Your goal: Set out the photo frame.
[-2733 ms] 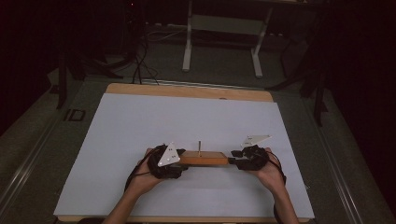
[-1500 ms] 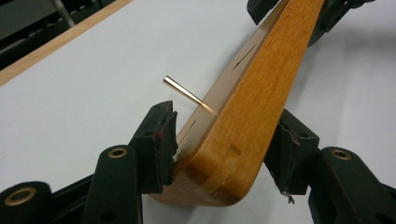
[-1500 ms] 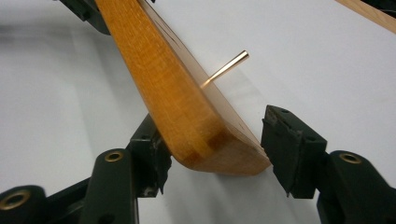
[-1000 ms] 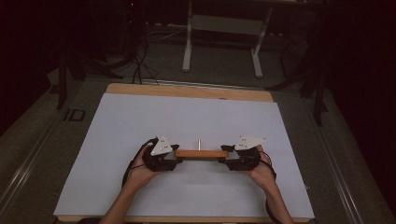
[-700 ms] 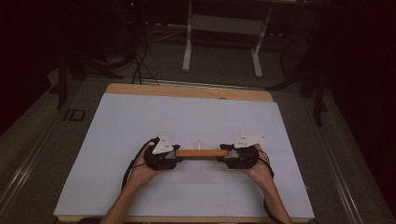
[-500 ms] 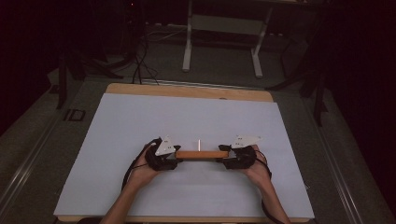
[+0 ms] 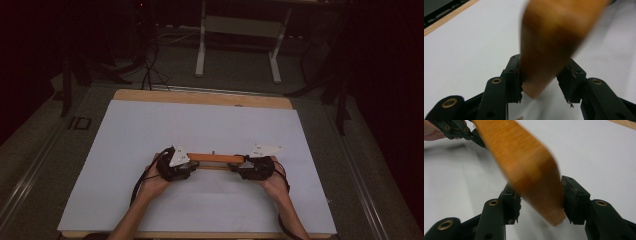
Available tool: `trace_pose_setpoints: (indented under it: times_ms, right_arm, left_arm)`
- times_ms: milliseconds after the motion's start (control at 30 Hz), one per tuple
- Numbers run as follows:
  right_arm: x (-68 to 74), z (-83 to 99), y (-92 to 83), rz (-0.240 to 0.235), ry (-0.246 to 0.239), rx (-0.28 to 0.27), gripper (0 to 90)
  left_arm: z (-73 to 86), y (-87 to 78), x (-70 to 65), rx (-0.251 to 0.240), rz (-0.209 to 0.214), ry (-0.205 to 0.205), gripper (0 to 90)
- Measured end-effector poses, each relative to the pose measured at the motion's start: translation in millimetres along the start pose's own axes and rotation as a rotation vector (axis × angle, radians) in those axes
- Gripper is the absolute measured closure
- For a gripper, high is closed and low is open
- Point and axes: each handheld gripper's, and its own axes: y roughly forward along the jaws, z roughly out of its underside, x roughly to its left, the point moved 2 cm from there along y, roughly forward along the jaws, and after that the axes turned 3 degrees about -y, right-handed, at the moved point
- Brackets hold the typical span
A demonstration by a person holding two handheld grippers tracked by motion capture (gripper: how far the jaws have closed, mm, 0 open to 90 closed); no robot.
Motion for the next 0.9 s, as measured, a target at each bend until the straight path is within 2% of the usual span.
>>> trace_pose_setpoints:
  times_ms: [33,167,233,500,600,700,800,900]
  right_arm:
    - [-0.4,0.3,-0.5,-0.001,0.011,0.001,53.4]
    - [-2.2,1.3,-1.6,-0.007,0.025,-0.001,53.4]
    - [-2.7,1.0,-1.6,-0.012,0.036,0.0,53.5]
    - [-6.4,2.8,-4.7,-0.066,0.098,-0.019,56.0]
    - [-7.2,3.3,-4.5,-0.078,0.109,-0.019,56.8]
    - [-10.2,4.2,-2.3,-0.069,0.133,-0.028,56.5]
    - [-10.8,4.7,-1.1,-0.057,0.139,-0.034,56.0]
    - [-12.0,5.4,0.4,-0.038,0.151,-0.036,56.4]
  left_arm:
    - [0.2,0.1,0.8,-0.005,0.017,-0.018,57.3]
    - [0.0,0.0,1.1,-0.003,0.03,-0.032,57.7]
    - [0.3,-0.4,2.7,-0.004,0.054,-0.058,57.8]
    - [2.2,-0.8,8.1,-0.015,0.123,-0.141,57.4]
    - [2.4,0.5,8.9,-0.027,0.119,-0.159,56.4]
    - [2.9,3.0,8.7,-0.038,0.099,-0.181,54.4]
    - [3.3,3.2,8.4,-0.034,0.083,-0.175,54.2]
    - [5.3,4.4,10.5,-0.02,0.049,-0.184,53.0]
